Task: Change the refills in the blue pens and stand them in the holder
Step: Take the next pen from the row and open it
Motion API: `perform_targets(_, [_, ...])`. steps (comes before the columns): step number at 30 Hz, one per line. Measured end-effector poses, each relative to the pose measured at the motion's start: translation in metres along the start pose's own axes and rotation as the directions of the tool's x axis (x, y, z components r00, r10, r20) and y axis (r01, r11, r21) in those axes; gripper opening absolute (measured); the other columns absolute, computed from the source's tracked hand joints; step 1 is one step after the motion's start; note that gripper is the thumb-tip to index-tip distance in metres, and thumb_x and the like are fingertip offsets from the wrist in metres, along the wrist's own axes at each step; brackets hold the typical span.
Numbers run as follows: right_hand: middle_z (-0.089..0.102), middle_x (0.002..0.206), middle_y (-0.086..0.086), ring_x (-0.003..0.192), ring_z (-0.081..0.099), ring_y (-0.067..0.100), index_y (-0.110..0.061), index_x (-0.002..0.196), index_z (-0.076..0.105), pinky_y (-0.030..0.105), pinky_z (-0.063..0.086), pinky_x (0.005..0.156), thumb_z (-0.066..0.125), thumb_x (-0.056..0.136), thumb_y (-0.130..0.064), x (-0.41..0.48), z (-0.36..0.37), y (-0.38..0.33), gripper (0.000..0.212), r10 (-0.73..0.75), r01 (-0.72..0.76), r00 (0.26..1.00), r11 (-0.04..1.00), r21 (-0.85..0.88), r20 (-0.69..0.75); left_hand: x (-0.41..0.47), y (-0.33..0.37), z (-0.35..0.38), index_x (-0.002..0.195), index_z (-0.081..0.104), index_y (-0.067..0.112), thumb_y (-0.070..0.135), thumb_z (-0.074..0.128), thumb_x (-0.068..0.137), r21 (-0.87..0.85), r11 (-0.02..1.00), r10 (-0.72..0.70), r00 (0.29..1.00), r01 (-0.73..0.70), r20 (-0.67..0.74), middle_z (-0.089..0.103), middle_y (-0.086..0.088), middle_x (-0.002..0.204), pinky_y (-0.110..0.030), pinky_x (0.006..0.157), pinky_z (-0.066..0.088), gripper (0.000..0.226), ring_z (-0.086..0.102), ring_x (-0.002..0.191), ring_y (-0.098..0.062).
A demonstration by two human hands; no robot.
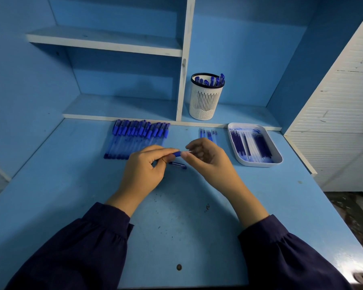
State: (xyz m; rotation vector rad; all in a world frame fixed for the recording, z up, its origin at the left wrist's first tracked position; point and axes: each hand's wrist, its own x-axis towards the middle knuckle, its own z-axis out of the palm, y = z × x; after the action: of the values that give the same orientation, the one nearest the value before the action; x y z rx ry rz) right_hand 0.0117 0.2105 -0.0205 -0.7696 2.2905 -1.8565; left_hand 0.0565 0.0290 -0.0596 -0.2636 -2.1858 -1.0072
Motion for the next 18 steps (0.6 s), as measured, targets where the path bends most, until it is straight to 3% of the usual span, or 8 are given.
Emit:
perform_targets(2, [0.065,0.077,0.007,0.068,0.055,0.01,-0.007,0.094,0.065,0.025,0.048,0.067,0.066,0.091,-0.015,0.0009,-0.0002,0.0012,0.009,-0.007,0.006,1.0,0.998,-0.063,-0.007,0.0001,0.0006,0.0004,0.108,0.076,0.016,0.015,0.069,0.09,0.006,1.0,0.001,1.0,-0.001,-0.005,0.069,0.015,0.094,-0.027,0.061,0.054,0.019,0.064,0.078,-0.001])
perform_targets(5, [0.064,0.083,0.001,0.074,0.058,0.008,-0.004,0.098,0.065,0.018,0.047,0.073,0.065,0.087,0.001,0.0003,-0.0026,0.0,0.013,-0.009,0.008,1.0,1.0,0.029,0.014,0.0002,0.0,0.0,0.108,0.076,0.017,0.022,0.068,0.091,0.002,1.0,-0.014,1.0,0.014,-0.007,0.069,0.015,0.093,-0.032,0.056,0.052,0.019,0.064,0.072,-0.008])
perform_targets(9, [0.065,0.077,0.004,0.069,0.057,0.009,-0.006,0.099,0.066,0.023,0.049,0.066,0.068,0.089,-0.014,0.0003,-0.0014,-0.0007,0.013,0.031,-0.031,1.0,1.0,0.0,0.004,0.0006,0.0021,-0.0008,0.109,0.076,0.017,0.018,0.069,0.091,0.001,1.0,0.003,1.0,-0.003,0.006,0.07,0.013,0.095,-0.028,0.06,0.054,0.019,0.064,0.077,-0.004])
perform_targets(11, [0.066,0.079,0.007,0.071,0.057,0.012,-0.004,0.097,0.066,0.026,0.05,0.068,0.065,0.09,-0.009,0.0007,-0.0013,0.0003,0.008,0.024,-0.024,1.0,1.0,-0.01,0.005,0.0004,0.0011,-0.0001,0.108,0.076,0.018,0.018,0.07,0.09,-0.004,1.0,-0.012,1.0,0.012,0.001,0.069,0.015,0.093,-0.034,0.056,0.053,0.019,0.064,0.072,-0.009])
perform_targets(14, [0.066,0.095,0.014,0.082,0.063,0.013,-0.002,0.106,0.063,0.019,0.052,0.076,0.067,0.085,0.003,-0.0002,-0.003,-0.0011,0.021,0.052,-0.055,0.998,0.988,0.141,0.026,0.0001,-0.0005,0.0003,0.109,0.076,0.02,0.017,0.07,0.09,0.002,1.0,-0.009,1.0,0.009,-0.003,0.067,0.018,0.091,-0.037,0.053,0.05,0.02,0.063,0.068,-0.012])
perform_targets(18, [0.068,0.084,0.003,0.076,0.062,0.007,-0.003,0.1,0.067,0.016,0.05,0.073,0.067,0.088,-0.003,-0.0003,-0.0026,-0.0018,0.013,0.047,-0.048,0.999,0.994,0.094,0.013,-0.0002,-0.0006,0.0004,0.108,0.076,0.019,0.017,0.07,0.09,0.012,1.0,-0.011,1.0,0.011,-0.007,0.07,0.013,0.092,-0.038,0.052,0.051,0.019,0.064,0.07,-0.012])
